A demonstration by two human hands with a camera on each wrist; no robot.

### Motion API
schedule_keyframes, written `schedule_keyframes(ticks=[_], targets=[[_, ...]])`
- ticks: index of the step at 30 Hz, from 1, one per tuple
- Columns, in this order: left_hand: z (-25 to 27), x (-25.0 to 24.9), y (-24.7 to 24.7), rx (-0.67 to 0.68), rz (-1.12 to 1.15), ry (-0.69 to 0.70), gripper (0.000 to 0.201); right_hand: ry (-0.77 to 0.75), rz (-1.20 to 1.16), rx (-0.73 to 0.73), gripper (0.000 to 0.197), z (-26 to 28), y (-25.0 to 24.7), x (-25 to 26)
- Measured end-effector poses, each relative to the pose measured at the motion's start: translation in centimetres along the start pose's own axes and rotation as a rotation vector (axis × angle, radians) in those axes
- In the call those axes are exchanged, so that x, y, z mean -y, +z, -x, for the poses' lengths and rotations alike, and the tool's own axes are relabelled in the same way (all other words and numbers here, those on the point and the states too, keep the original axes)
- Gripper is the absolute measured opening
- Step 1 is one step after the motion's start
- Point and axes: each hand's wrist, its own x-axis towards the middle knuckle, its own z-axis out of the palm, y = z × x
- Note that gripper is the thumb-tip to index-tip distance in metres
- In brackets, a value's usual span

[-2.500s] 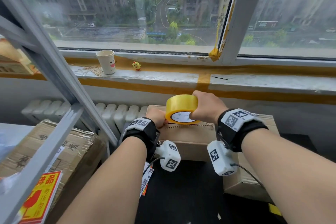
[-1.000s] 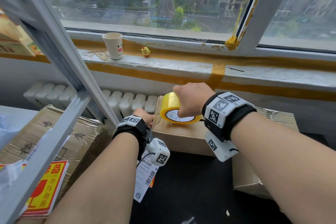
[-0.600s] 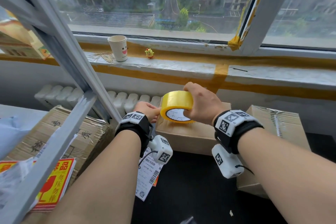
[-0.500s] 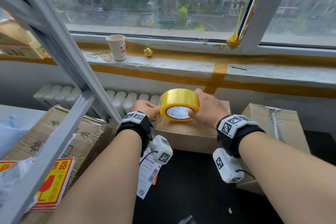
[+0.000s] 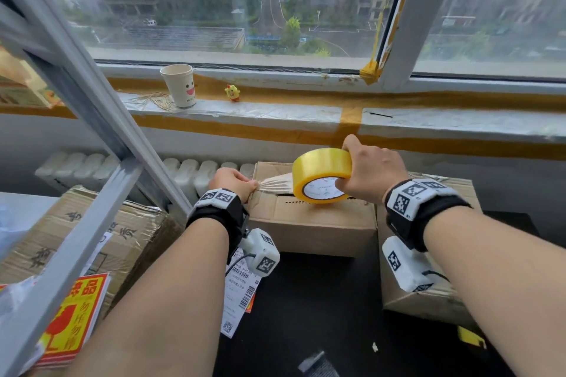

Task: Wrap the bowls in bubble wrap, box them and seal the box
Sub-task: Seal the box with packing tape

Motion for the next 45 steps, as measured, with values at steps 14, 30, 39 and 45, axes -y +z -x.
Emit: schedule_keyframes(ticks=[14, 30, 39, 45], targets=[[0.3, -1.0, 1.1, -0.036, -0.322, 0.091, 0.032, 0.429, -0.298, 0.102, 0.03, -0.9, 5.2, -0.6], [-2.2, 0.4, -1.1, -0.129, -0.195, 0.064, 0.028, 0.453, -0.653, 0.081, 0.029, -4.3, 5.3, 3.0], [-1.7, 1.4, -0.8, -0.14, -0.19, 0.09, 0.03, 0.351, -0.469, -0.041, 0.02, -1.7, 3.7, 1.9], [-1.3, 1.2, -0.9, -0.111, -0.178, 0.042, 0.039, 0.324, -0.141, -0.089, 0.025, -0.3, 1.0, -0.7]])
